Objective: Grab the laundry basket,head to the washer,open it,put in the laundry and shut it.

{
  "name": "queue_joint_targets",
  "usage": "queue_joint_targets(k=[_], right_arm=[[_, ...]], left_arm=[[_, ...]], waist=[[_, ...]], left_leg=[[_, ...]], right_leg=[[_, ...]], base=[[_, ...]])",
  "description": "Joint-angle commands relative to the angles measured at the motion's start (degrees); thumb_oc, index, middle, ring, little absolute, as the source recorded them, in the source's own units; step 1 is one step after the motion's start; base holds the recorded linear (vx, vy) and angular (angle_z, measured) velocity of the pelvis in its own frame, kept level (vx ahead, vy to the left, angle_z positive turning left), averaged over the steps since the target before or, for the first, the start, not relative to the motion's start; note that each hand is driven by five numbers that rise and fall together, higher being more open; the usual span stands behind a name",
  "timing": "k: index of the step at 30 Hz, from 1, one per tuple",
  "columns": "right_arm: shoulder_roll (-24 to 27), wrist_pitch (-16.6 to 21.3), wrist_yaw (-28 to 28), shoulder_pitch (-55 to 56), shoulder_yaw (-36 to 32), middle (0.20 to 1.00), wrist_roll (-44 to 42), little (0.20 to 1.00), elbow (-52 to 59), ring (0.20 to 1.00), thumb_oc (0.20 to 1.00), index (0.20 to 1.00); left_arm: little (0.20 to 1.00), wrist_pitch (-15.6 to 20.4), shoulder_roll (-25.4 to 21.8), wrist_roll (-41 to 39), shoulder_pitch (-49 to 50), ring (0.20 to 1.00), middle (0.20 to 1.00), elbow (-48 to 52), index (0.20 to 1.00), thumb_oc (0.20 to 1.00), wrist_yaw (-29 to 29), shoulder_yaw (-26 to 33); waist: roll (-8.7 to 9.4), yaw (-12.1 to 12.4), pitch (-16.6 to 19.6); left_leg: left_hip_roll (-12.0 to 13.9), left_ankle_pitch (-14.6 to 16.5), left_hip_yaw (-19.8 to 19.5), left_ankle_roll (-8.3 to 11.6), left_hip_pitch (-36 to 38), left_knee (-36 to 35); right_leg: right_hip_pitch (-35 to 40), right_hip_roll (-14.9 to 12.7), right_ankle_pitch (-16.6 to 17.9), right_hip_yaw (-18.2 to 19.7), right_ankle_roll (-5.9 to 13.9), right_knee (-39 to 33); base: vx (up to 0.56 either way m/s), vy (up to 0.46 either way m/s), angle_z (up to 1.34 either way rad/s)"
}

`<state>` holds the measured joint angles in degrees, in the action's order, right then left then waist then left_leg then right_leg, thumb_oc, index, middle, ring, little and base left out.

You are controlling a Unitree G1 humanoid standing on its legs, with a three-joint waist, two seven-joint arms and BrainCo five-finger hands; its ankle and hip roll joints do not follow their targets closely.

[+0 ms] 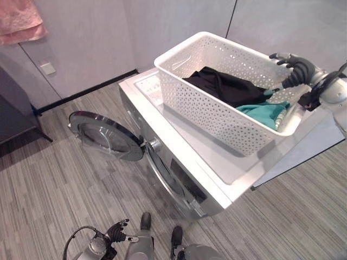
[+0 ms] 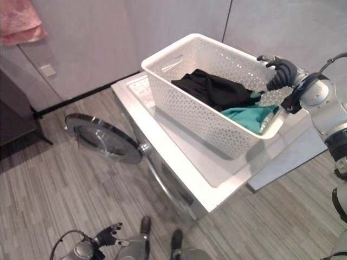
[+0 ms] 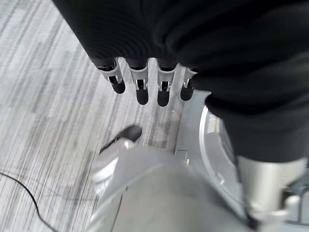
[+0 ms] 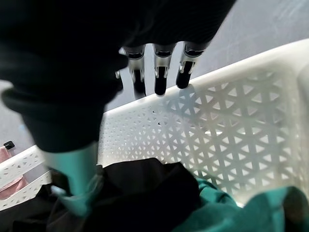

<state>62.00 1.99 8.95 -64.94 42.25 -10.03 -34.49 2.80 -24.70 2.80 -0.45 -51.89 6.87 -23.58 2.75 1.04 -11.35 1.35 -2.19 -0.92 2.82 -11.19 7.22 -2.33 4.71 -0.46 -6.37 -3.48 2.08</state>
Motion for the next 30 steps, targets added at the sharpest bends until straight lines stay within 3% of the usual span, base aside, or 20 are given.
queue_joint_targets(k=[1,3,4,6,8,10,11,19,30], right_arm=[[-1.00,-0.36,0.88,1.38,0.02,1.000,4.17,1.000,-2.16,1.000,1.000,1.000],[-2.54,-0.84,1.38,0.66,-0.25,1.000,4.68,1.000,-2.28,1.000,1.000,1.000],[-3.63,-0.96,1.71,0.61,-0.36,1.000,4.40,1.000,-1.87,1.000,1.000,1.000],[-5.45,-0.78,1.71,0.13,-0.36,1.000,3.80,1.000,-1.64,1.000,1.000,1.000],[-6.82,-0.89,1.91,-3.43,1.67,1.000,5.10,1.000,-3.63,1.000,1.000,1.000],[-8.03,-0.98,1.72,-4.06,2.08,1.000,5.67,1.000,-4.42,1.000,1.000,1.000],[-8.41,-1.18,1.74,-4.01,2.00,1.000,5.73,1.000,-4.36,1.000,1.000,1.000],[-5.55,-0.60,2.87,-2.41,3.14,1.000,4.74,1.000,2.26,1.000,1.000,1.000],[-4.70,-0.77,5.46,0.85,7.00,1.000,6.85,1.000,3.15,1.000,1.000,1.000]], left_arm=[[1.000,0.61,-2.45,0.77,1.85,1.000,1.000,-0.89,1.000,1.000,-1.79,1.28],[1.000,0.39,-2.43,0.72,1.74,1.000,1.000,-2.58,1.000,1.000,-2.21,1.81],[1.000,0.36,-2.35,0.72,1.80,1.000,1.000,-3.14,1.000,1.000,-2.44,2.11],[1.000,0.47,-2.21,0.54,1.76,1.000,1.000,-3.82,1.000,1.000,-2.77,2.44],[1.000,0.63,-1.83,-0.78,1.40,1.000,1.000,-4.76,1.000,1.000,-3.30,3.38],[1.000,0.61,-1.39,-1.18,1.40,1.000,1.000,-5.30,1.000,1.000,-3.39,3.53],[1.000,0.75,-0.49,-1.07,1.31,1.000,1.000,-6.05,1.000,1.000,-3.72,3.56],[1.000,0.59,3.61,-0.84,2.37,1.000,1.000,-9.92,1.000,1.000,-3.67,2.87],[1.000,0.95,3.21,-2.51,2.64,1.000,1.000,-4.76,1.000,1.000,-2.62,1.76]], waist=[[0.87,1.94,2.23],[0.45,1.40,1.51],[0.18,1.21,1.40],[-0.28,1.25,1.71],[-0.35,0.98,1.23],[-0.11,0.82,0.85],[1.02,0.90,1.30],[3.11,0.02,5.27],[4.22,1.05,3.30]], left_leg=[[-0.53,6.09,1.07,-2.66,2.43,1.45],[-0.52,6.33,1.53,-3.70,3.64,1.16],[-0.41,6.57,1.79,-3.99,4.30,0.78],[0.17,7.06,2.21,-3.86,5.55,-0.31],[0.55,8.27,3.19,-3.35,6.87,0.08],[0.56,8.68,3.73,-3.41,7.82,-0.01],[0.35,8.94,4.53,-3.23,8.76,-0.64],[1.81,8.88,4.51,-2.36,11.98,-3.73],[3.32,8.09,3.20,-1.17,9.85,-3.40]], right_leg=[[-0.05,-8.20,-5.65,5.41,9.53,13.11],[-3.15,-8.54,-3.52,6.72,11.55,18.91],[-3.77,-9.33,-3.50,6.49,11.55,18.95],[-4.72,-11.39,-3.51,4.99,10.97,14.19],[-5.83,-14.88,-0.25,1.63,11.40,5.74],[-6.26,-15.21,0.84,1.79,11.54,5.44],[-4.83,-15.57,1.71,1.46,11.83,3.72],[-0.32,-13.87,1.56,1.39,11.46,0.25],[-1.10,-12.31,0.08,1.33,10.55,-0.05]], base=[[0.05,0.120,-0.91],[0.05,0.091,-0.72],[0.08,0.054,-0.12],[0.09,-0.030,-0.17],[0.10,-0.059,-0.44],[0.06,-0.012,-0.39],[0.05,-0.006,-0.04],[0.08,-0.037,0.00],[-0.02,-0.033,-0.02]])
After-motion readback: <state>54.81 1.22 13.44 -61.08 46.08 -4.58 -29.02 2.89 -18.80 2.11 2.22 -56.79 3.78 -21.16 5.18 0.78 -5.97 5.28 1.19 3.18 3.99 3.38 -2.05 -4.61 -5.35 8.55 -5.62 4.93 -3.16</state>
